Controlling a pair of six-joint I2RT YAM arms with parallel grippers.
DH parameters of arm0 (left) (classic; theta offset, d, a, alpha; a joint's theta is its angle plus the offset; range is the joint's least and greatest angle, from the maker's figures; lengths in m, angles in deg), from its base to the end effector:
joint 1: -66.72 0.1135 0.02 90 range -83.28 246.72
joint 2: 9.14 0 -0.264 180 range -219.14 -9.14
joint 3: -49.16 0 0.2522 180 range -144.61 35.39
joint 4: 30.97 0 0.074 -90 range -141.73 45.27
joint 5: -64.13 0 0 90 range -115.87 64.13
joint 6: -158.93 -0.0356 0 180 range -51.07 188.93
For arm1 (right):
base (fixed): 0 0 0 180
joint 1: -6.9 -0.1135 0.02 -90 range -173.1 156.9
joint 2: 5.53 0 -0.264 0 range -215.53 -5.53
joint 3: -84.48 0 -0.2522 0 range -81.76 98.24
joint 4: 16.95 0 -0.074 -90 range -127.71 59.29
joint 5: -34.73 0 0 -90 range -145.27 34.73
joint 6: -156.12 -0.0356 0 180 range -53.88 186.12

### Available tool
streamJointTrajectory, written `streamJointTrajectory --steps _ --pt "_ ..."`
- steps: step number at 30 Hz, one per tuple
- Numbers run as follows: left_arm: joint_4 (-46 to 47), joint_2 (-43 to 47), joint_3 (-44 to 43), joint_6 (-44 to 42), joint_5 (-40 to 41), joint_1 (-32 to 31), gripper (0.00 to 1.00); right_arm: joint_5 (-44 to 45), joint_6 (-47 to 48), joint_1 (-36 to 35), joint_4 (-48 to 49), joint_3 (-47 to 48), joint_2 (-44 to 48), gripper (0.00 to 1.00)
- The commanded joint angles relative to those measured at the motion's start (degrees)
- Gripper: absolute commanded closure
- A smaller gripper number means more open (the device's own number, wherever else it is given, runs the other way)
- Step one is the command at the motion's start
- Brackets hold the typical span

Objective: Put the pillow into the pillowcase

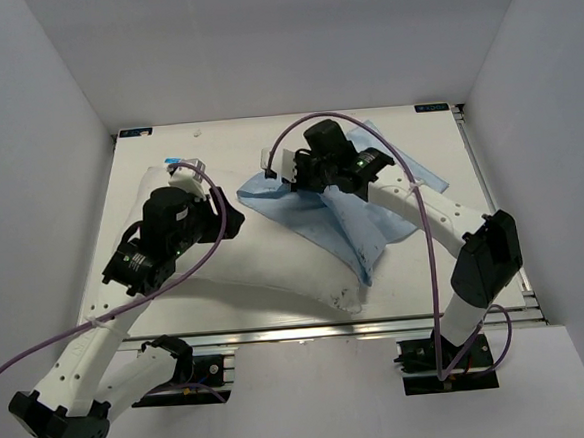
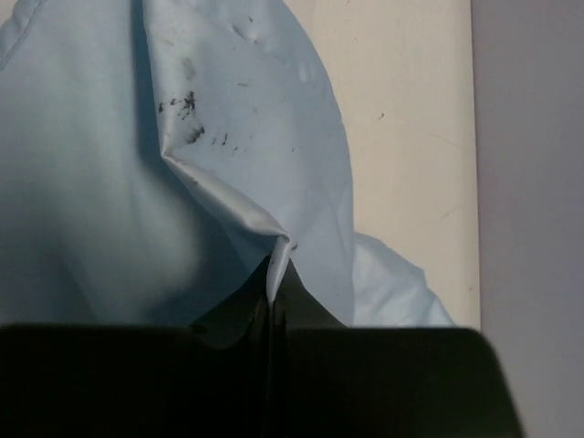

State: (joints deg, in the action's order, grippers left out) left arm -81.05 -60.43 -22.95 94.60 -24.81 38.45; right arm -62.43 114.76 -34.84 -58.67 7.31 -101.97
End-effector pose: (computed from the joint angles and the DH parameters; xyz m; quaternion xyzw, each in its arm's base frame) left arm 0.1643 -0.0876 0.3556 0.0149 0.8626 -0.2222 0.4542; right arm 0.2876 0.2626 0.3407 -0.6492 0.6045 0.0278 0.4608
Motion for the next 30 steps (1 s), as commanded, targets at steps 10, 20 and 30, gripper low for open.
streamJointTrajectory --steps 10,20,30 --pt "3.6 -10.7 -9.6 -13.2 -8.5 -1.0 0.27 -5.9 -26.0 21.2 7.6 4.2 11.5 1.0" --pt "16.0 -24.4 -15.8 -25.1 -13.4 -4.0 0.25 -8.4 -32.6 36.4 14.0 -7.1 25.7 1.0" --pt "21.2 -38.4 -22.5 -34.9 -11.7 -5.3 0.23 -13.1 -36.8 43.5 15.6 -4.5 26.9 1.0"
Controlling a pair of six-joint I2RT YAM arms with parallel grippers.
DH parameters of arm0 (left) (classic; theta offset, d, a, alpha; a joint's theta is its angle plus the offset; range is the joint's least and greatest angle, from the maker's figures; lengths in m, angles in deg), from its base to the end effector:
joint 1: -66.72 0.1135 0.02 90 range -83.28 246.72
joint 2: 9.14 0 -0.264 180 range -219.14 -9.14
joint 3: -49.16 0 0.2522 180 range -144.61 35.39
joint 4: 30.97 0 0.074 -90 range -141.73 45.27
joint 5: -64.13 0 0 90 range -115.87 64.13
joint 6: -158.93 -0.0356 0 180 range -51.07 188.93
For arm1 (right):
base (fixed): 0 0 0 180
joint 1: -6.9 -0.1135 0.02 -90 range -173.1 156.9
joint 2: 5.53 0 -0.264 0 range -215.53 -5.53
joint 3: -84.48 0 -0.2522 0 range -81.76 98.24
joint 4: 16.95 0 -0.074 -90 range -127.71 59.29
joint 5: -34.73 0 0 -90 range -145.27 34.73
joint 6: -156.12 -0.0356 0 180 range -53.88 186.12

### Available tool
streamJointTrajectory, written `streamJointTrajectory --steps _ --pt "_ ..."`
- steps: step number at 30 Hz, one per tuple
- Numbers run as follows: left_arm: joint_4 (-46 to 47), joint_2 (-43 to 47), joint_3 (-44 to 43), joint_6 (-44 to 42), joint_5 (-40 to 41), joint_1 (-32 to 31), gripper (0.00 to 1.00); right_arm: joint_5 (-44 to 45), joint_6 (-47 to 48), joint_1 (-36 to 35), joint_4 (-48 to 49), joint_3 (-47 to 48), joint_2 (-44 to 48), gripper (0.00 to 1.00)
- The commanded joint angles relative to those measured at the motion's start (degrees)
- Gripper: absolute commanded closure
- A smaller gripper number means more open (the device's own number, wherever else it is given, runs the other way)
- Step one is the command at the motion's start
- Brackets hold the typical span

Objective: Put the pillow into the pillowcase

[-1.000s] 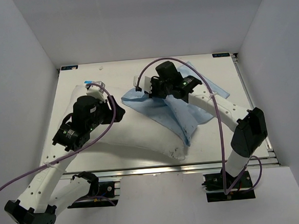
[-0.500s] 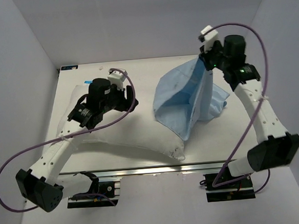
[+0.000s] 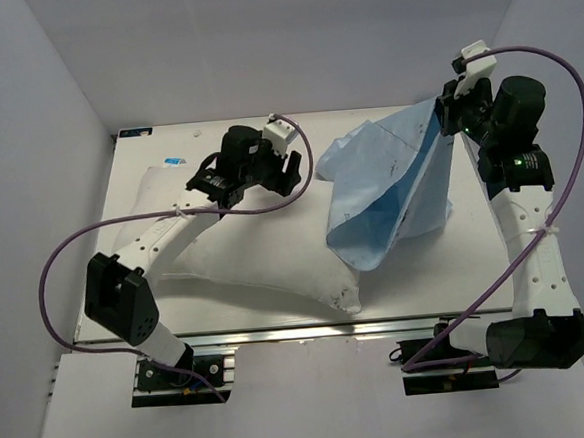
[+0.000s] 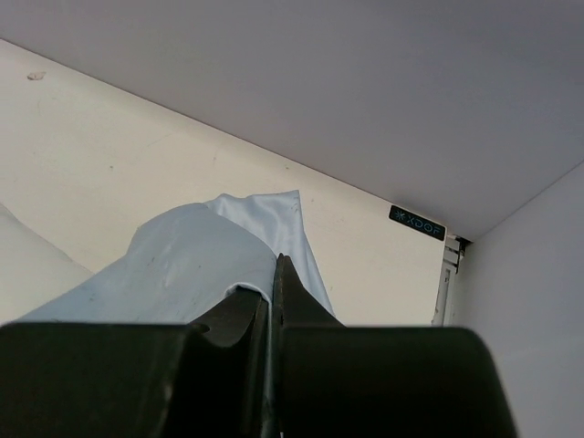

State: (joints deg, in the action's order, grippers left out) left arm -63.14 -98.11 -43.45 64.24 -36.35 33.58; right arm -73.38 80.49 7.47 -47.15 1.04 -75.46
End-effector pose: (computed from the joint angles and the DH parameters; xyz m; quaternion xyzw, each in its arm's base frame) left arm 0.3002 -0.2037 0.3414 0.3216 0.7946 -0.2012 0.4740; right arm 0.2626 0.0085 0.4678 -0.1934 0.7015 0.0258 0.6854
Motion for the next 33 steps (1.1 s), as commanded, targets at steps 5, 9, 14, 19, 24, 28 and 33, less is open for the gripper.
streamJointTrajectory --steps 5,9,14,19,24,28,33 --pt "5.1 -6.6 -2.4 -6.6 -0.9 -0.7 0.23 -3.2 -3.9 4.2 4.8 3.2 0.2 1.0" --pt "6.0 -9.1 -3.5 -9.5 -2.2 -1.2 0.19 -4.8 -5.1 9.1 5.3 5.3 0.0 1.0" --pt "2.2 -12.8 -6.3 -11.8 -5.7 -1.3 0.16 -8.9 -6.9 16.2 5.2 9.5 -1.0 1.0" --pt "2.5 -14.6 -2.2 -11.7 -5.6 -1.5 0.22 -11.9 -7.1 18.1 3.6 9.2 -1.2 1.0" --pt "2.5 -14.9 3.2 -10.9 -2.1 -1.5 0.66 -12.8 -7.1 18.1 4.2 2.8 0.3 1.0" --pt "2.2 -13.8 5.5 -9.6 3.2 -1.3 1.0 -14.8 -7.0 18.0 4.0 0.1 0.6 1.0" --pt "4.2 -8.2 6.5 -4.1 6.1 2.9 1.0 -17.4 -4.8 14.8 2.1 -2.9 0.3 1.0"
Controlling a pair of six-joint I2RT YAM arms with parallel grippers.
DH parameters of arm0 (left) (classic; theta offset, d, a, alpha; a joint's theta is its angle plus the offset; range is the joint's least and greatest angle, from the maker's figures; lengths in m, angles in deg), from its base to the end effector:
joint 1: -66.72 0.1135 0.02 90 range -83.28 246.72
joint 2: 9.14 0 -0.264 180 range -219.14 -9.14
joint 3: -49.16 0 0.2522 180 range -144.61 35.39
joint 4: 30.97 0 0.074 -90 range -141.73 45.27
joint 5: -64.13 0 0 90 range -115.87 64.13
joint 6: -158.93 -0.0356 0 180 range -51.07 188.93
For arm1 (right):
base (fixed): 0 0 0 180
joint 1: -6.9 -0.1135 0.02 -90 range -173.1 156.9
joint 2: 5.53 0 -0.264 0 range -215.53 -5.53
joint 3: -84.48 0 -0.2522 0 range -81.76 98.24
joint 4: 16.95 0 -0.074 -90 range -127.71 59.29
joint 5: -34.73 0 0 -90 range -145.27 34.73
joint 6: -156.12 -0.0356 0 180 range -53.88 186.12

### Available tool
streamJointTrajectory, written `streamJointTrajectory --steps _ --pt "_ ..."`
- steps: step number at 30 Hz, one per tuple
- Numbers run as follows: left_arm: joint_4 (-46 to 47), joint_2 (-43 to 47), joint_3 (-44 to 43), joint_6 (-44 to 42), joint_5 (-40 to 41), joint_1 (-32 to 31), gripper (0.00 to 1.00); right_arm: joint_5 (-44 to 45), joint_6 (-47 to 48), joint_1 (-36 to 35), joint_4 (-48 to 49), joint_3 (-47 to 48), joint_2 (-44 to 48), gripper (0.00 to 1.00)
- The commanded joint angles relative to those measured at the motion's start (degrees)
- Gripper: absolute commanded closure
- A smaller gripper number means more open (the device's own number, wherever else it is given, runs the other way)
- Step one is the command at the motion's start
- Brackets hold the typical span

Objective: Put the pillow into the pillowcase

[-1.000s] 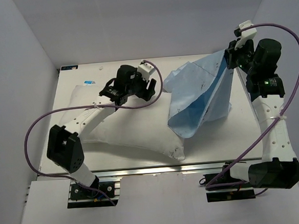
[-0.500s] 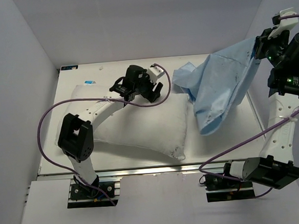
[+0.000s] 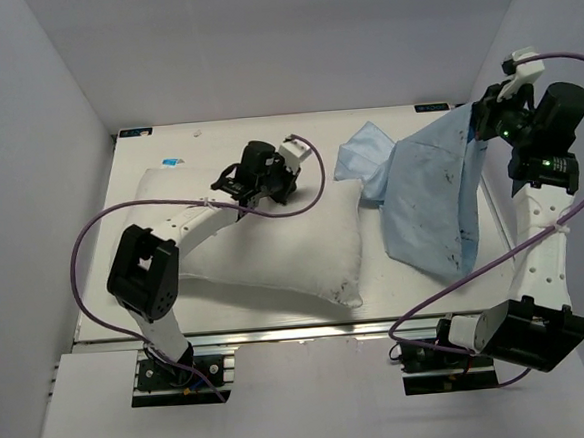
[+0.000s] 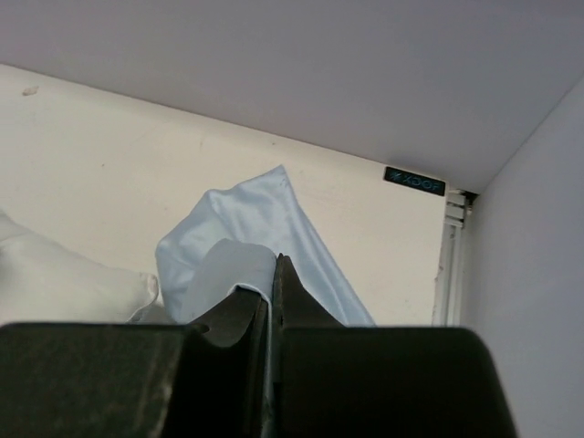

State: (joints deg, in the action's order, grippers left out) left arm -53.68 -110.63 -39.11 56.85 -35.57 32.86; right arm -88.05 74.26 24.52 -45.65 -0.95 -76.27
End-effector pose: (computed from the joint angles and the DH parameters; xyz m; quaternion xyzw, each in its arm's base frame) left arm 0.3342 -0.2314 0.2505 0.3817 0.8022 -0.1595 0.4305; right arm 0.2605 -0.0625 0.4558 -0.1318 0.7199 0.0579 0.6789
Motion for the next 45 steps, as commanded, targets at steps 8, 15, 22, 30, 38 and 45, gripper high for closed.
streamJointTrajectory --steps 8,15,22,30,38,45 --pt "-4.2 22.0 7.9 6.1 6.0 16.0 1.0 5.3 7.0 -19.8 2.5 -5.6 0.8 1.0" --pt "-8.3 35.1 15.1 6.3 7.2 19.2 1.0 14.7 3.9 -32.5 6.1 0.3 -10.5 1.0" --pt "-11.3 47.2 19.6 9.9 10.6 19.2 1.0 30.5 4.3 -44.8 13.0 9.1 -24.1 1.0" --pt "-16.4 53.8 18.3 11.5 6.9 19.2 1.0 46.0 2.4 -47.5 16.7 30.2 -39.9 1.0" --pt "-12.5 52.3 16.9 15.6 0.1 19.2 1.0 45.2 2.1 -47.9 17.3 24.4 -39.1 1.0" --pt "-9.6 47.7 12.5 18.3 -8.0 19.2 1.0 43.3 1.5 -50.2 20.5 11.3 -33.6 1.0"
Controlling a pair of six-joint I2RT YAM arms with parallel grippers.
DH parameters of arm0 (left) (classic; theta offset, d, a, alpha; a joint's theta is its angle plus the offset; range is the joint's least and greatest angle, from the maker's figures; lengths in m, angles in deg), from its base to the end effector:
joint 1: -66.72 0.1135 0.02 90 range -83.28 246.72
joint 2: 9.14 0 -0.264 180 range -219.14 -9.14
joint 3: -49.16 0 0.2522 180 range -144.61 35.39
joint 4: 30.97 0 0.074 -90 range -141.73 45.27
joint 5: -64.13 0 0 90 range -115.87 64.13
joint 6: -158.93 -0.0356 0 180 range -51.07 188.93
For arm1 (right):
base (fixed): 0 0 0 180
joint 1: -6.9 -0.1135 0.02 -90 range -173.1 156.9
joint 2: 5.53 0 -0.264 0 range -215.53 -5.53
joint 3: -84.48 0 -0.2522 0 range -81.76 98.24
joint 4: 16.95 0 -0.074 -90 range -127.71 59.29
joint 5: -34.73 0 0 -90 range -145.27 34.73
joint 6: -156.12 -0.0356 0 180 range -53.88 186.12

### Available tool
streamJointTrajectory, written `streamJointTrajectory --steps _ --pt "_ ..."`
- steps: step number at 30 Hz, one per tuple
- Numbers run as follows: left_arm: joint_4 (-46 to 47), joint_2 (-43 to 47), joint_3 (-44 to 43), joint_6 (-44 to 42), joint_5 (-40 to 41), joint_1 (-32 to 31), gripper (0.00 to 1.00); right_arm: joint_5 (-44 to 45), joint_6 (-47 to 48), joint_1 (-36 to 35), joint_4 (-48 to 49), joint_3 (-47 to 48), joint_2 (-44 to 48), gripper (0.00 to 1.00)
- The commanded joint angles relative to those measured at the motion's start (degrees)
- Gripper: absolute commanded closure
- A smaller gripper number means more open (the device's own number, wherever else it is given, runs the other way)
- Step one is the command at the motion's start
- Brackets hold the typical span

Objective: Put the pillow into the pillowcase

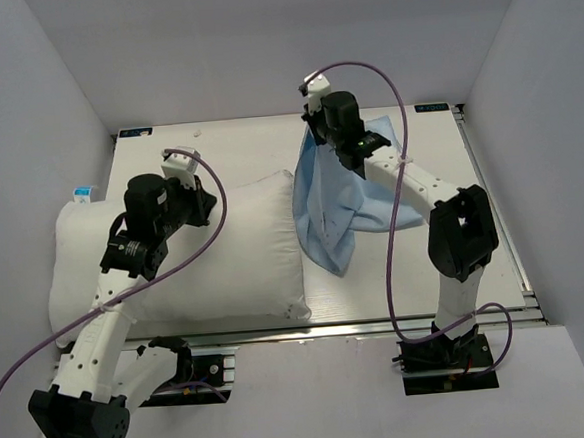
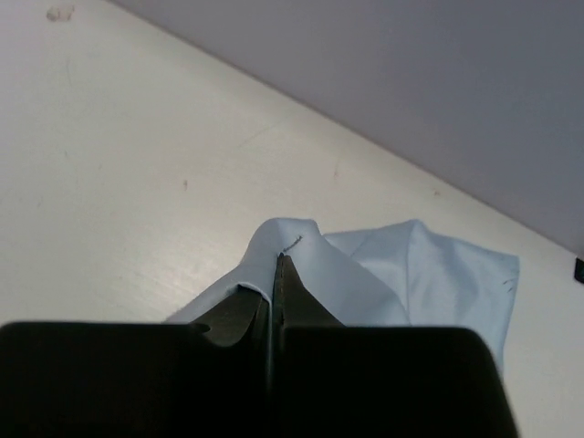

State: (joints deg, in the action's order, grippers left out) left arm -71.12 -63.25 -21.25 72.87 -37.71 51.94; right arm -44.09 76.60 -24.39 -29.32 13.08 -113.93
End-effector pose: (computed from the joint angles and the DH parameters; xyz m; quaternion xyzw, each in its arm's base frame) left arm 0.1981 -0.0598 0.3542 0.1348 0.8244 -0.1736 0.5215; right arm 0.3984 0.2341 0.3419 -0.2189 0.7453 0.0384 0.6286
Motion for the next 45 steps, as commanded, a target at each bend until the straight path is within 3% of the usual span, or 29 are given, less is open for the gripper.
streamJointTrajectory --steps 1,8,15,24,33,42,45 --pt "8.6 -0.1 -6.3 3.0 -7.5 0.1 1.0 -0.6 -0.8 -1.5 4.4 -3.3 4.1 1.0" --pt "7.8 -3.0 -6.2 3.5 -11.3 0.0 1.0 -0.5 -1.0 -1.7 4.5 0.8 -0.2 1.0" --pt "7.6 -6.3 -3.9 2.0 -7.9 0.0 1.0 -2.6 1.6 -1.5 4.9 2.7 0.5 1.0" --pt "11.2 -12.9 -6.5 1.6 -8.6 -0.4 1.0 -14.0 7.2 -1.1 4.1 -2.5 4.5 1.0" --pt "11.6 -20.2 -8.3 0.7 -1.3 -0.5 1.0 -21.0 13.6 -1.1 1.9 -4.9 8.1 1.0" --pt "10.8 -26.8 -16.2 -0.6 8.6 -0.5 1.0 -30.1 19.9 -1.1 -1.4 -9.0 13.3 0.93" --pt "11.0 -29.6 -19.3 0.3 9.1 -0.5 1.0 -34.3 21.2 -1.6 -6.9 -7.3 12.9 0.89"
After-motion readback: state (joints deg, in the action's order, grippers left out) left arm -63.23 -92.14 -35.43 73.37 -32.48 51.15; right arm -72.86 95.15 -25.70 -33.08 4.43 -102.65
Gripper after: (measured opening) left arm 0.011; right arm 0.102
